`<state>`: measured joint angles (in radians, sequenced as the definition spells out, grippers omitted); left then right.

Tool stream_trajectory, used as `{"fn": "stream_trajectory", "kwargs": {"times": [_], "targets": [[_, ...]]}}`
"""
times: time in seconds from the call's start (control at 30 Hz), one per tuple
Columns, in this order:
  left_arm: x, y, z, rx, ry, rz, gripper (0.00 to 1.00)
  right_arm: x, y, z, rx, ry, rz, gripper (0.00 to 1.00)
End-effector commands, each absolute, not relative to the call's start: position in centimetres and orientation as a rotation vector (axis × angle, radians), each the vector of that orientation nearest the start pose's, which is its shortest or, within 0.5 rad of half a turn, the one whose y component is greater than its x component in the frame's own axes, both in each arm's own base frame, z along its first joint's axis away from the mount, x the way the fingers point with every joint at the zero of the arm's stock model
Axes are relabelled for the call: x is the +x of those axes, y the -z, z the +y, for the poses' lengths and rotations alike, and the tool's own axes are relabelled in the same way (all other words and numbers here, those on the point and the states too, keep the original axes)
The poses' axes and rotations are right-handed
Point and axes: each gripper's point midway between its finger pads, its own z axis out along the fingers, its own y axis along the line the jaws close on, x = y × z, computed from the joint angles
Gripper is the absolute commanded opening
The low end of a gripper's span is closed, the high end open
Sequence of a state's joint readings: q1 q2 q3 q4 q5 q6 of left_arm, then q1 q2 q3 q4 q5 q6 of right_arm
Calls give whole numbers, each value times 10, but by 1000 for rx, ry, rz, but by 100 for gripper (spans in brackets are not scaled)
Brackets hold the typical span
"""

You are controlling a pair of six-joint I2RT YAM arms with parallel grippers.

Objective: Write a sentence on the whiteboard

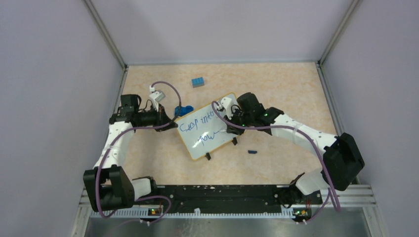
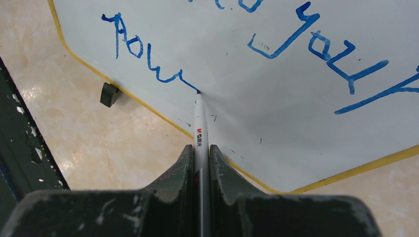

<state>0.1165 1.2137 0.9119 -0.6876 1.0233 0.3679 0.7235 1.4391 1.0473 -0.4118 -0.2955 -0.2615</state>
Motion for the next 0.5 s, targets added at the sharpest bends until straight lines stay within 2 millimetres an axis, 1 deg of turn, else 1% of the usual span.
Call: {"fn": "stream_trajectory", "kwargs": {"times": [0.0, 0.37, 0.47], "targets": [[258, -162, -110, 651, 988, 2123, 0, 278, -162, 284, -1211, -530, 1958, 0], [259, -162, -110, 654, 990, 2122, 0, 283, -171, 293, -1191, -558, 1942, 0], [259, -162, -110, 654, 992, 2123, 0, 280, -169, 295, -1203, -566, 1944, 0]]}}
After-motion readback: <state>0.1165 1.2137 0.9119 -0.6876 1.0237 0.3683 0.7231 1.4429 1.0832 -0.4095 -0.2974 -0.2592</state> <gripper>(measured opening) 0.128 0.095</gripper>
